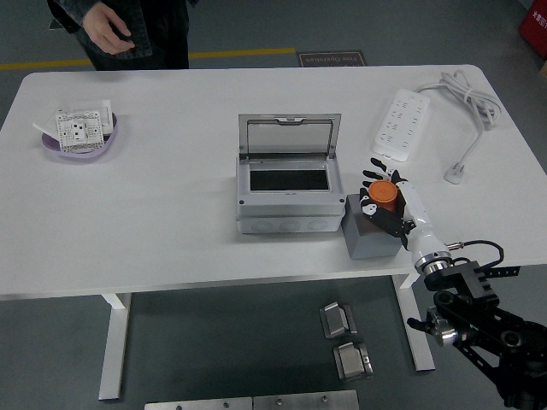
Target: Pick up the cylinder from the cube,place it in the box,flap close box
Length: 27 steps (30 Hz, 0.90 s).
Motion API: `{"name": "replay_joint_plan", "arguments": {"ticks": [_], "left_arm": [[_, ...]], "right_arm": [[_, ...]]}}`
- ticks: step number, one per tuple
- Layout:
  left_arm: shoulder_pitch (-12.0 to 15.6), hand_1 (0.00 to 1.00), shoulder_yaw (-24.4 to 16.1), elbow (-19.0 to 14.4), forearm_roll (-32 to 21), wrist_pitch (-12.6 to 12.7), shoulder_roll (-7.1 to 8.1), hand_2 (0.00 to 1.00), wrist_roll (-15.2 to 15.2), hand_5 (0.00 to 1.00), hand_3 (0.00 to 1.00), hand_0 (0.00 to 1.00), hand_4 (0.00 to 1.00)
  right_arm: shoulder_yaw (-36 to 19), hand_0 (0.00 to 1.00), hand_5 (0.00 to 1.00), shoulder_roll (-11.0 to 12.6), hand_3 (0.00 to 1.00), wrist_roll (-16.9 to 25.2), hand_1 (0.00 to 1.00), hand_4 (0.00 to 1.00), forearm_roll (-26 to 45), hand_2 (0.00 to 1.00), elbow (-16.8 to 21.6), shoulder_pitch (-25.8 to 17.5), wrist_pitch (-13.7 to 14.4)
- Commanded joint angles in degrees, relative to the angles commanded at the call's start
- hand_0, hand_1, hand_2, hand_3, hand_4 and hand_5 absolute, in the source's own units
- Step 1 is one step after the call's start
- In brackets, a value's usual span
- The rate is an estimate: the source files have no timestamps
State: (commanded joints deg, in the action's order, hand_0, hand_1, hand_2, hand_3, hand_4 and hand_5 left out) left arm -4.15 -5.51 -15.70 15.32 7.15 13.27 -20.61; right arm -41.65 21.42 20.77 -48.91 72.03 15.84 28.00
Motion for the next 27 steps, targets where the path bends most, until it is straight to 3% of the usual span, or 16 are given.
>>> {"name": "replay_joint_plan", "arguments": {"ticks": [1, 6, 7, 12, 19, 24, 25, 27], "left_arm": [[0.0, 0.704, 0.0, 0.0, 0.0, 0.0, 0.0, 0.666, 0.0, 0.384, 0.687, 0.709, 0.622], [0.1, 0.704, 0.1, 0.0, -0.1, 0.0, -0.05, 0.666, 0.1, 0.384, 0.687, 0.709, 0.622], [0.1, 0.704, 0.1, 0.0, -0.2, 0.0, -0.07, 0.666, 0.1, 0.384, 0.687, 0.71, 0.62], [0.2, 0.704, 0.5, 0.0, -0.4, 0.1, -0.14, 0.666, 0.1, 0.384, 0.687, 0.71, 0.62], [0.3, 0.702, 0.8, 0.1, -0.3, 0.2, -0.16, 0.666, 0.0, 0.38, 0.686, 0.709, 0.619], [0.3, 0.702, 1.1, 0.2, -0.5, 0.3, -0.14, 0.666, 0.0, 0.38, 0.686, 0.709, 0.619], [0.3, 0.703, 1.2, 0.2, -0.6, 0.3, -0.14, 0.664, 0.0, 0.372, 0.683, 0.708, 0.621], [0.3, 0.703, 1.4, 0.2, -0.7, 0.3, -0.12, 0.664, 0.0, 0.372, 0.683, 0.708, 0.621]], "right_arm": [[0.0, 0.591, 0.002, 0.0, 0.433, 0.0, 0.553, 0.002, -0.1, 0.545, 0.0, 0.0, 0.1], [-0.3, 0.591, 0.002, 0.0, 0.433, -0.1, 0.553, 0.002, -0.6, 0.545, 0.2, 0.3, 0.5], [-0.4, 0.606, 0.002, -0.1, 0.346, -0.1, 0.556, 0.002, -0.7, 0.542, 0.3, 0.3, 0.6], [-0.9, 0.606, 0.002, -0.1, 0.346, -0.1, 0.556, 0.002, -1.1, 0.542, 0.5, 0.9, 0.7], [-0.4, 0.635, 0.002, -0.1, 0.347, -3.8, 0.565, 0.002, -6.6, 0.553, 0.1, 2.6, -2.0], [0.6, 0.635, 0.002, 0.1, 0.347, -5.0, 0.565, 0.002, -9.6, 0.553, 0.8, 4.4, -0.8], [0.8, 0.751, 0.002, 0.1, 0.358, -5.0, 0.641, 0.002, -9.8, 0.599, 1.0, 4.8, -0.6], [1.3, 0.751, 0.002, 0.3, 0.358, -5.1, 0.641, 0.002, -10.3, 0.599, 1.1, 5.7, -0.1]]}}
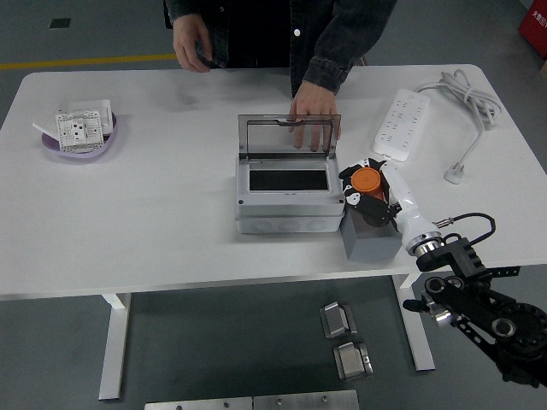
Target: Pick up the cylinder from the cube,place it in the box,flap close box
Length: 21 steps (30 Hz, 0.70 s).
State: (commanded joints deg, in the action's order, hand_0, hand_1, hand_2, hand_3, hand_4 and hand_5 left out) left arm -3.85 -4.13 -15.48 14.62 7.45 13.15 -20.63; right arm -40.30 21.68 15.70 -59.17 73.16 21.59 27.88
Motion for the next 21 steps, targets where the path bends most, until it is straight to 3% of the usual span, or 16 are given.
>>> {"name": "replay_joint_plan", "arguments": {"ticks": [3, 4, 9, 10, 15, 16, 21], "left_arm": [[-0.1, 0.703, 0.5, 0.1, -0.3, 0.0, 0.14, 0.664, 0.0, 0.372, 0.683, 0.708, 0.621], [-0.1, 0.702, 0.6, 0.1, -0.4, 0.0, 0.18, 0.663, 0.0, 0.372, 0.682, 0.708, 0.62], [-0.1, 0.702, 0.8, 0.1, -0.5, 0.0, 0.35, 0.663, 0.0, 0.372, 0.682, 0.708, 0.62], [-0.1, 0.702, 0.9, 0.1, -0.5, 0.0, 0.36, 0.663, 0.0, 0.37, 0.681, 0.708, 0.618], [0.0, 0.702, 1.3, 0.1, -0.8, 0.0, 0.48, 0.663, 0.0, 0.37, 0.681, 0.708, 0.618], [0.0, 0.701, 1.3, 0.1, -0.8, 0.0, 0.49, 0.662, 0.0, 0.368, 0.681, 0.707, 0.616], [0.1, 0.701, 1.7, 0.2, -1.1, 0.0, 0.62, 0.662, -0.1, 0.368, 0.681, 0.707, 0.616]], "right_arm": [[1.4, 0.751, 0.002, 0.0, 0.358, -0.5, 0.641, 0.002, -1.5, 0.599, -0.2, 2.6, 1.4], [1.7, 0.242, 0.002, 0.0, 0.353, -0.6, 0.371, 0.002, -2.0, 0.548, -0.3, 3.1, 1.8], [3.3, 0.242, 0.002, -0.2, 0.353, -0.7, 0.371, 0.002, -3.4, 0.548, -0.7, 5.7, 3.7], [3.7, 0.025, 0.002, -0.1, 0.299, -0.6, 0.19, 0.002, -3.3, 0.448, -0.8, 6.1, 3.9], [7.3, 0.025, 0.002, -0.4, 0.299, -2.1, 0.19, 0.002, -3.7, 0.448, -1.7, 9.0, 4.1], [8.0, 0.014, 0.002, -0.6, 0.249, -3.1, 0.178, 0.002, -4.5, 0.396, -2.1, 9.8, 3.2], [12.2, 0.014, 0.002, -1.8, 0.249, -9.4, 0.178, 0.002, -9.6, 0.396, -3.9, 14.7, -1.3]]}}
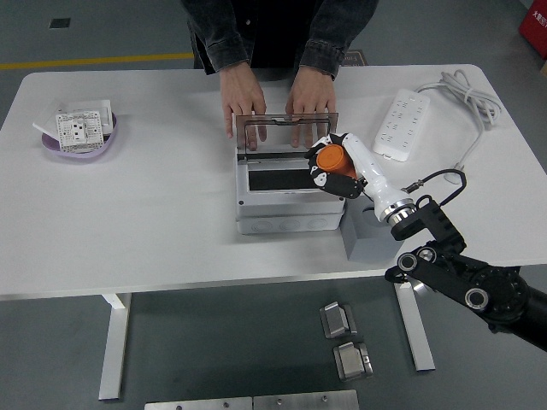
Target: Pick up the cylinder from the cube,place it in the box,flap close box
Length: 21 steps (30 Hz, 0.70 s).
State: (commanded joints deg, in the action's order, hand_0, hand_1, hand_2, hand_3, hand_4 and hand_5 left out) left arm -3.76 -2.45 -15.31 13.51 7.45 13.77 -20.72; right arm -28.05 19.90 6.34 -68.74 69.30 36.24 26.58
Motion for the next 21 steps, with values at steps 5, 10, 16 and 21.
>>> {"name": "replay_joint_plan", "arguments": {"ticks": [5, 10, 16, 21], "left_arm": [[0.2, 0.702, 0.6, 0.0, -0.5, -0.1, 0.21, 0.661, -0.1, 0.365, 0.68, 0.707, 0.614], [0.1, 0.702, 1.1, 0.0, -0.8, -0.1, 0.4, 0.661, -0.1, 0.364, 0.679, 0.708, 0.611], [-0.1, 0.702, 1.5, 0.0, -0.8, 0.0, 0.53, 0.662, -0.1, 0.366, 0.68, 0.707, 0.61], [-0.4, 0.702, 1.7, -0.1, -0.6, 0.0, 0.73, 0.661, -0.1, 0.367, 0.679, 0.707, 0.609]], "right_arm": [[4.9, 0.002, 0.002, -1.7, 0.231, -5.4, 0.146, 0.002, -4.0, 0.351, -1.8, 5.4, -2.3], [10.4, 0.002, 0.002, -3.7, 0.212, -7.9, 0.091, 0.002, -5.2, 0.279, -4.6, 11.1, -3.7], [16.4, 0.002, 0.002, -5.5, 0.209, -7.3, 0.091, 0.002, -1.5, 0.269, -9.3, 16.6, -3.6], [21.4, 0.002, 0.002, -7.1, 0.209, -4.6, 0.095, 0.002, 3.8, 0.267, -14.5, 19.7, -2.9]]}}
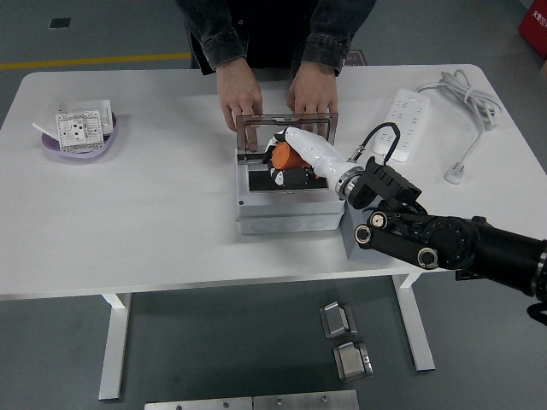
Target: Pick up the cylinder from the cube,place it in the box,flap close box
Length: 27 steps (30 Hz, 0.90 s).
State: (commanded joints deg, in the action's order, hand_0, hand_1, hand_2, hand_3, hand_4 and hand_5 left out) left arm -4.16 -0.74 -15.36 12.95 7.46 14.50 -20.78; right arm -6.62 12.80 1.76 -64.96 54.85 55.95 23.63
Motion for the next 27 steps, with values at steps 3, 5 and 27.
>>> {"name": "replay_joint_plan", "arguments": {"ticks": [3, 5, 27], "left_arm": [[-0.1, 0.702, 0.3, 0.0, -0.1, 0.0, 0.07, 0.661, 0.0, 0.367, 0.679, 0.707, 0.609], [-0.1, 0.702, 0.4, 0.0, -0.2, 0.0, 0.1, 0.661, 0.0, 0.367, 0.679, 0.707, 0.608], [-0.8, 0.701, 0.5, 0.0, 0.6, 0.3, -0.38, 0.658, 0.2, 0.368, 0.679, 0.707, 0.607]], "right_arm": [[1.4, 0.002, 0.002, -0.7, 0.209, 1.2, 0.095, 0.002, 2.5, 0.267, -2.6, 1.1, -0.8], [2.1, 0.002, 0.002, -1.1, 0.216, 1.7, 0.109, 0.002, 3.4, 0.267, -3.9, 1.7, -1.8], [5.7, 0.193, 0.062, -3.0, 0.994, 2.4, 0.437, 0.674, 2.6, 0.683, -6.7, 3.4, -0.2]]}}
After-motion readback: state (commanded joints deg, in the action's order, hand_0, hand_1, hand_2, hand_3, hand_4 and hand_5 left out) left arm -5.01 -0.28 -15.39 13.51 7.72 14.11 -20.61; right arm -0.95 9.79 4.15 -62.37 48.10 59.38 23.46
